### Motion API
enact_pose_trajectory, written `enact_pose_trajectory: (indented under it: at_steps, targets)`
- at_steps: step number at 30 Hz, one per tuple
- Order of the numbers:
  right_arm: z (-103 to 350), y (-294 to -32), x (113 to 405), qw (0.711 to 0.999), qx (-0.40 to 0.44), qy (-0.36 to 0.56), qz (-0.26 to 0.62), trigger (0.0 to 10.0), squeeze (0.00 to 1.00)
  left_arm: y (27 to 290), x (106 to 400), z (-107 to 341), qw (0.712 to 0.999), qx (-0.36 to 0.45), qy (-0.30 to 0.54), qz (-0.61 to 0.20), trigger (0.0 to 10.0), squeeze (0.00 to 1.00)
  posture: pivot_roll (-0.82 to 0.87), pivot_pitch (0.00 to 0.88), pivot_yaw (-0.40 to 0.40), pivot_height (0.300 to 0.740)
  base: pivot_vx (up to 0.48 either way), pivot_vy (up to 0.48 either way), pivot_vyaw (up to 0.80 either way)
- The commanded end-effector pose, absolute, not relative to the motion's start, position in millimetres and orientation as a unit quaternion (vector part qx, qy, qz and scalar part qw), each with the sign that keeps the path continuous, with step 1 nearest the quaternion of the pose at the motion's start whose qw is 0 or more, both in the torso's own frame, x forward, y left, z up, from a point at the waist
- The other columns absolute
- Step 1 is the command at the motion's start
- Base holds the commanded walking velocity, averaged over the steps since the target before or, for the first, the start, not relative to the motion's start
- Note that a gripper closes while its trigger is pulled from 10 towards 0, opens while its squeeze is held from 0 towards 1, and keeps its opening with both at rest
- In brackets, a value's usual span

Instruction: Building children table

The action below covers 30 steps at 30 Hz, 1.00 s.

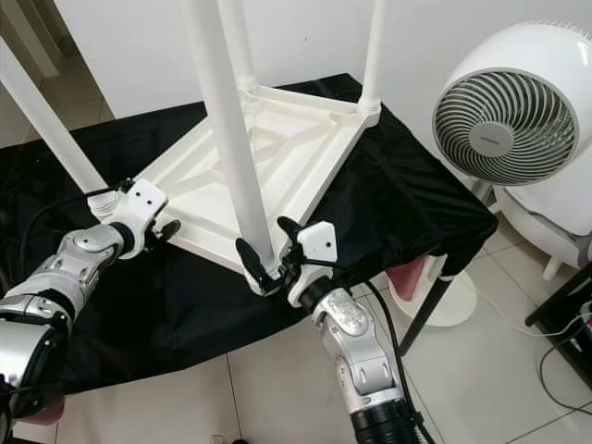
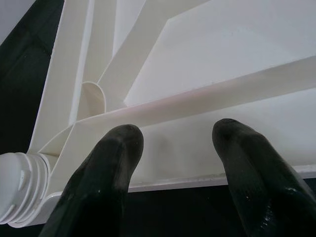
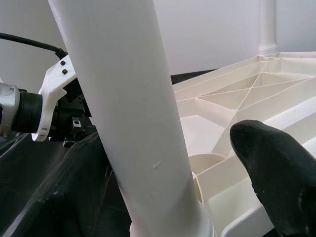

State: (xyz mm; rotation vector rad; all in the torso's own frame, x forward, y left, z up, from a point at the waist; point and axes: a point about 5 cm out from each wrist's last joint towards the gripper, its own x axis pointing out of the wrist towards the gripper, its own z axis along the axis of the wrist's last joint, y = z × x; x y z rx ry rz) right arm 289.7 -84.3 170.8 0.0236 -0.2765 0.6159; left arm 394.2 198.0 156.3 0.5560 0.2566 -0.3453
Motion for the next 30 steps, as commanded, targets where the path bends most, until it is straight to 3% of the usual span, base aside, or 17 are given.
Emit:
enact_pose_trajectory:
  at_steps: [1,5,6,7,8,9,12,13,15,16,17,18,19,20,30]
  targets:
    - [180,-97,294,0.951,0.022,-0.159,0.264,10.0,0.00,213,376,114,0.925,0.267,0.219,-0.160,10.0,0.00,-0.07,0.109,0.117,0.740,0.000,0.000,0.00]
    - [179,-97,295,0.951,0.021,-0.155,0.265,10.0,0.00,213,374,110,0.922,0.270,0.225,-0.162,10.0,0.00,-0.07,0.104,0.114,0.740,0.000,0.000,0.00]
    - [178,-96,294,0.951,0.019,-0.152,0.267,9.0,0.00,214,372,105,0.919,0.272,0.231,-0.165,10.0,0.00,-0.07,0.104,0.114,0.740,0.000,0.000,0.00]
    - [177,-93,293,0.949,0.019,-0.150,0.276,5.8,0.00,213,370,102,0.917,0.273,0.236,-0.169,10.0,0.00,-0.07,0.104,0.111,0.740,0.000,0.000,0.00]
    - [177,-93,293,0.949,0.019,-0.150,0.276,5.8,0.00,213,370,102,0.917,0.273,0.236,-0.169,10.0,0.00,-0.07,0.104,0.111,0.740,0.000,0.000,0.00]
    - [176,-89,290,0.946,0.018,-0.149,0.288,2.9,0.00,212,368,98,0.913,0.274,0.242,-0.179,10.0,0.00,-0.07,0.104,0.111,0.740,0.000,0.000,0.00]
    - [175,-88,289,0.945,0.018,-0.148,0.291,2.7,0.00,212,367,97,0.912,0.275,0.244,-0.183,10.0,0.00,-0.07,0.104,0.111,0.740,0.000,0.000,0.00]
    - [174,-87,288,0.943,0.020,-0.144,0.298,1.0,0.00,213,365,95,0.910,0.275,0.247,-0.185,10.0,0.00,-0.07,0.102,0.112,0.740,0.000,0.000,0.00]
    - [172,-85,285,0.941,0.019,-0.140,0.307,0.7,0.00,215,363,92,0.908,0.277,0.252,-0.187,10.0,0.00,-0.07,0.103,0.113,0.740,0.000,0.000,0.00]
    - [171,-83,284,0.939,0.019,-0.138,0.314,0.0,0.00,216,362,90,0.906,0.278,0.257,-0.189,10.0,0.00,-0.08,0.103,0.115,0.740,0.000,0.000,0.00]
    - [171,-83,284,0.939,0.019,-0.138,0.314,0.0,0.00,216,362,90,0.906,0.278,0.257,-0.189,10.0,0.00,-0.08,0.103,0.115,0.740,0.000,0.000,0.00]
    - [169,-82,282,0.937,0.019,-0.130,0.325,3.8,0.00,219,358,86,0.903,0.279,0.264,-0.191,10.0,0.00,-0.07,0.104,0.117,0.740,0.000,0.000,0.00]
    - [169,-82,282,0.937,0.019,-0.130,0.325,3.8,0.00,219,358,86,0.903,0.279,0.264,-0.191,10.0,0.00,-0.07,0.104,0.117,0.740,0.000,0.000,0.00]
    - [168,-81,280,0.935,0.019,-0.123,0.332,10.0,0.00,222,356,83,0.901,0.279,0.269,-0.193,10.0,0.00,-0.07,0.104,0.119,0.740,0.000,0.000,0.00]
    - [170,-91,298,0.942,0.005,-0.107,0.318,10.0,0.00,233,343,70,0.889,0.283,0.295,-0.205,10.0,0.00,-0.06,0.107,0.117,0.740,0.000,0.000,0.00]
